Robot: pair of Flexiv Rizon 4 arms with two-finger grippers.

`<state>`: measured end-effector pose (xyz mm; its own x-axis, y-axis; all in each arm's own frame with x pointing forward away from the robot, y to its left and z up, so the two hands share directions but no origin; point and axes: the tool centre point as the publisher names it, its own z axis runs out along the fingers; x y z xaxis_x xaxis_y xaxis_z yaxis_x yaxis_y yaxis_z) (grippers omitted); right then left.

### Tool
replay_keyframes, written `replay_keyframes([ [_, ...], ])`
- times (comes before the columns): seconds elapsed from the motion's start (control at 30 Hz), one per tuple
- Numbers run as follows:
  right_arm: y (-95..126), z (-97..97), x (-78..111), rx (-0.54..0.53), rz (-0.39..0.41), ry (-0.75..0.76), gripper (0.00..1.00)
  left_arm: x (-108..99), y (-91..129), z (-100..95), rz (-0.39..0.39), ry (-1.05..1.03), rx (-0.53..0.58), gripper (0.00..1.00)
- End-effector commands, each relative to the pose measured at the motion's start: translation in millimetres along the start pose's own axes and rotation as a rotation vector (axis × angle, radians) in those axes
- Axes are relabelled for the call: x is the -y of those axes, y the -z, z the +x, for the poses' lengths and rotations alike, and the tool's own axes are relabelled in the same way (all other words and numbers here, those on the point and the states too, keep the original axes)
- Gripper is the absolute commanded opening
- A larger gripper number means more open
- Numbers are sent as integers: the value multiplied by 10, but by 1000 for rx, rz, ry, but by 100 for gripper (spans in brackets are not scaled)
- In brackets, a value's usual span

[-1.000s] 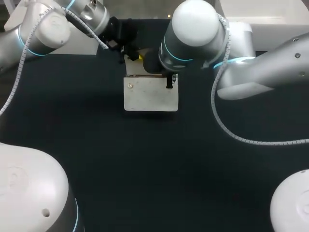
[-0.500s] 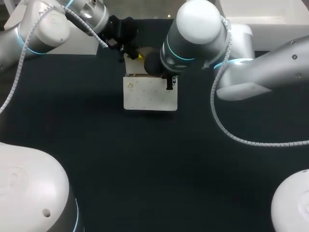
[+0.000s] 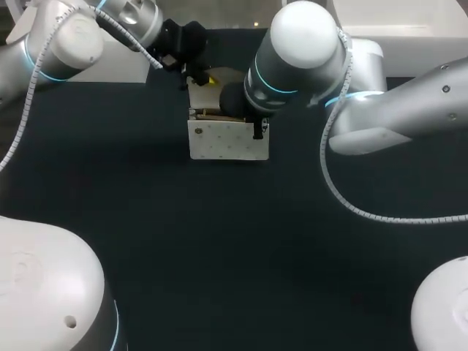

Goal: Pick up the bag, open it, inspect its contents, close it, and place it on the opposite side

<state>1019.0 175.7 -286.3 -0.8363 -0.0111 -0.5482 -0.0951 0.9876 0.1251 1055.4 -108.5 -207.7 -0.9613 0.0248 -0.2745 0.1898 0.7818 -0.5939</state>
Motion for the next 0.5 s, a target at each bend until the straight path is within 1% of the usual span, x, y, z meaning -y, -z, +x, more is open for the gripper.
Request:
replay_keyframes([
  [0.03,-37,-22,5,2,1,-7,0,23,44,35,9,-6,3,0],
  [0.37,-61,-125,5,31,33,-6,0,36,65,83,11,-21,-2,0],
  [0.5,-119,-105,-6,3,47,11,0,25,59,85,15,-14,-3,0],
])
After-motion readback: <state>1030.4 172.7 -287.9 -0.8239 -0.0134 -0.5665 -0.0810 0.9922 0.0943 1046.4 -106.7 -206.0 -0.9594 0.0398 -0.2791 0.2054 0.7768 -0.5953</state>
